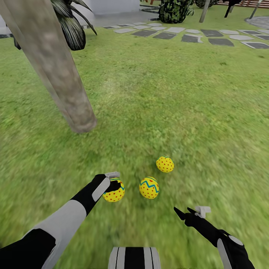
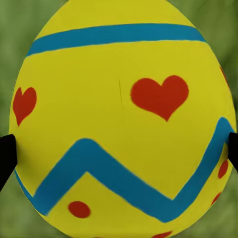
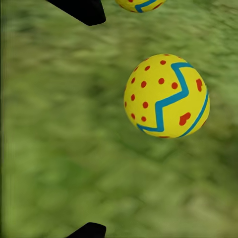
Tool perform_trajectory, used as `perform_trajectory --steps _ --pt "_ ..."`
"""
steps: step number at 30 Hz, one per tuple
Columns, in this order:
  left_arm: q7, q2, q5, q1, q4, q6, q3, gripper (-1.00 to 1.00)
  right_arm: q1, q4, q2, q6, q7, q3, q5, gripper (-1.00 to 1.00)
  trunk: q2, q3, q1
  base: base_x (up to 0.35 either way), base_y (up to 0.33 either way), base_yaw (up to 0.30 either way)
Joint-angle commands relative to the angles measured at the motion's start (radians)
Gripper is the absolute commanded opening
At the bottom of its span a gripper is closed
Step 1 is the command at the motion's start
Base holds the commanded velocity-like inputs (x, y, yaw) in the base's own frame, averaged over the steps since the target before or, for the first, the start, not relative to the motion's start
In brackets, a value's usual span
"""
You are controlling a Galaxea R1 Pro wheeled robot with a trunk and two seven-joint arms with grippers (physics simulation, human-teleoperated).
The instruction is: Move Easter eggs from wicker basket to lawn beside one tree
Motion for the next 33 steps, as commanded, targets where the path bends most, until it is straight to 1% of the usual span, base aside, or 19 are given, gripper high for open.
perform_trajectory --steps 1,2,5,9,14,18,25,31,33 --pt "0.008 0.001 0.010 0.000 -0.001 0.001 -0.005 -1.00 0.000 0.000 0.000 0.009 0.003 -0.001 -0.009 1.00 -0.001 -0.005 0.000 0.000 0.000 0.000" --pt "0.008 0.001 0.010 -0.001 -0.001 -0.001 -0.005 -1.00 0.000 0.000 0.000 0.009 0.003 -0.001 -0.009 1.00 -0.001 -0.008 0.001 0.000 0.000 0.000" --pt "0.007 0.001 0.010 -0.001 -0.001 -0.018 -0.006 -1.00 0.000 0.000 0.000 0.009 0.003 -0.001 -0.010 1.00 -0.001 -0.008 0.001 0.000 0.000 0.000" --pt "0.006 0.001 0.010 -0.001 -0.001 -0.023 -0.005 -1.00 0.000 0.000 0.000 0.009 0.003 -0.001 -0.009 1.00 -0.001 -0.008 0.001 0.000 0.000 0.000" --pt "0.006 0.001 0.010 -0.001 -0.001 -0.024 -0.006 -1.00 0.000 0.000 0.000 0.009 0.003 -0.001 -0.009 1.00 -0.002 -0.028 0.003 0.000 0.000 0.000" --pt "0.006 0.001 0.010 -0.002 -0.001 -0.024 -0.006 -1.00 0.000 0.000 0.000 0.009 0.003 -0.001 -0.009 1.00 -0.002 -0.028 0.003 0.000 0.000 0.000" --pt "0.007 0.001 0.010 0.000 -0.001 -0.025 -0.006 -1.00 0.000 0.000 0.000 0.009 0.003 -0.001 -0.009 1.00 -0.004 -0.055 0.006 0.000 0.000 0.000" --pt "0.008 0.001 0.010 0.000 -0.001 -0.025 -0.005 -1.00 0.000 0.000 0.000 0.009 0.003 -0.001 -0.009 1.00 -0.004 -0.055 0.006 0.000 0.000 0.000" --pt "0.008 0.001 0.010 -0.001 -0.001 -0.025 -0.005 -1.00 0.000 0.000 0.000 0.009 0.003 -0.001 -0.009 1.00 -0.004 -0.063 0.007 0.000 0.000 0.000"
